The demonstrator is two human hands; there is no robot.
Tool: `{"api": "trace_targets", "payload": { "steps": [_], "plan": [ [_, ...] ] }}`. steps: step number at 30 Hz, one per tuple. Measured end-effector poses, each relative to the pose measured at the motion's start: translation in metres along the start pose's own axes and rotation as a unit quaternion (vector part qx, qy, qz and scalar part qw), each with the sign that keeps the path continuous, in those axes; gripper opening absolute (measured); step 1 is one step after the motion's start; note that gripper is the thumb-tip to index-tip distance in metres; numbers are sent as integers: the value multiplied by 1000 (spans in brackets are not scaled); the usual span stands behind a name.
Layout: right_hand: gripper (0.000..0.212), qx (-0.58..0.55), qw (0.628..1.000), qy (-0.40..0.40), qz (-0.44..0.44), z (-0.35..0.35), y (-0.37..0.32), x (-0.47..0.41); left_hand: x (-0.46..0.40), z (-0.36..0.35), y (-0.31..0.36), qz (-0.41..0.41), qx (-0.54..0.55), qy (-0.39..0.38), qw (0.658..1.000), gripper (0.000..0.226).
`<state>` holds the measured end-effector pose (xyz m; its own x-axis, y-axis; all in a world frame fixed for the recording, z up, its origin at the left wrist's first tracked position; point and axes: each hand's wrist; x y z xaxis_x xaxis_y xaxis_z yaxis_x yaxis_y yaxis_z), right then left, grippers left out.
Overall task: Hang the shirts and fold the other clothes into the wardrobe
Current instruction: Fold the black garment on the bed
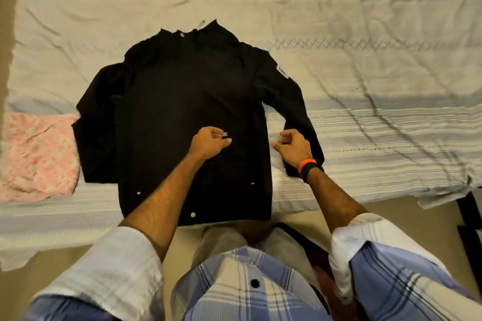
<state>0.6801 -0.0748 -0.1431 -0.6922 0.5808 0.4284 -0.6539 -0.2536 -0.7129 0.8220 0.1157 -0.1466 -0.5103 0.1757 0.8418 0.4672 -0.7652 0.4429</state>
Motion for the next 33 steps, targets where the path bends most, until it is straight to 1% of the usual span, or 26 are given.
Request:
{"api": "trace_targets", "payload": {
  "steps": [5,10,14,17,18,20,21,22,23,25,27,29,31,33],
  "plan": [
    [39,23,999,2,-35,12,10,-29,-25,-15,40,-8,-18,-38,999,43],
    [40,58,996,4,-73,23,39,-50,-46,-46,57,-16,-36,-46,998,44],
    [48,107,989,17,-105,36,78,-70,-64,-90,62,10,-31,-61,998,43],
    [61,167,980,24,-104,43,102,-77,-73,-124,60,42,-32,-77,996,40],
    [68,192,975,18,-109,45,111,-81,-77,-136,61,48,-32,-74,996,39],
    [85,229,964,-28,-135,46,134,-87,-83,-163,57,68,-17,-66,995,38],
    [89,226,960,-53,-154,46,142,-89,-84,-172,56,75,-11,-66,995,37],
    [87,206,961,-80,-167,46,153,-94,-87,-185,55,83,-3,-67,994,37],
    [81,179,963,-103,-171,47,160,-97,-88,-196,56,92,3,-66,994,37],
    [65,145,970,-117,-157,45,162,-96,-87,-206,54,100,22,-71,992,40],
    [46,143,978,-100,-113,51,157,-98,-80,-214,64,105,53,-81,990,41],
    [30,165,981,-78,-64,62,143,-98,-67,-216,83,111,103,-104,983,43],
    [17,216,975,-57,12,77,125,-97,-58,-216,106,122,168,-139,968,45],
    [18,285,949,-39,131,94,106,-99,-49,-211,138,131,229,-169,950,46]
  ]
}}
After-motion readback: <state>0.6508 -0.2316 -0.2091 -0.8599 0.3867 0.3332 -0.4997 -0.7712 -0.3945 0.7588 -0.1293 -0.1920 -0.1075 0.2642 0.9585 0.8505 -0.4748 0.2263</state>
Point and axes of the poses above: each hand's wrist, its own x-axis away from the middle knuckle, its own z-axis out of the back of the hand, y = z × x, and after that the axes turned 11 degrees about z, right-handed
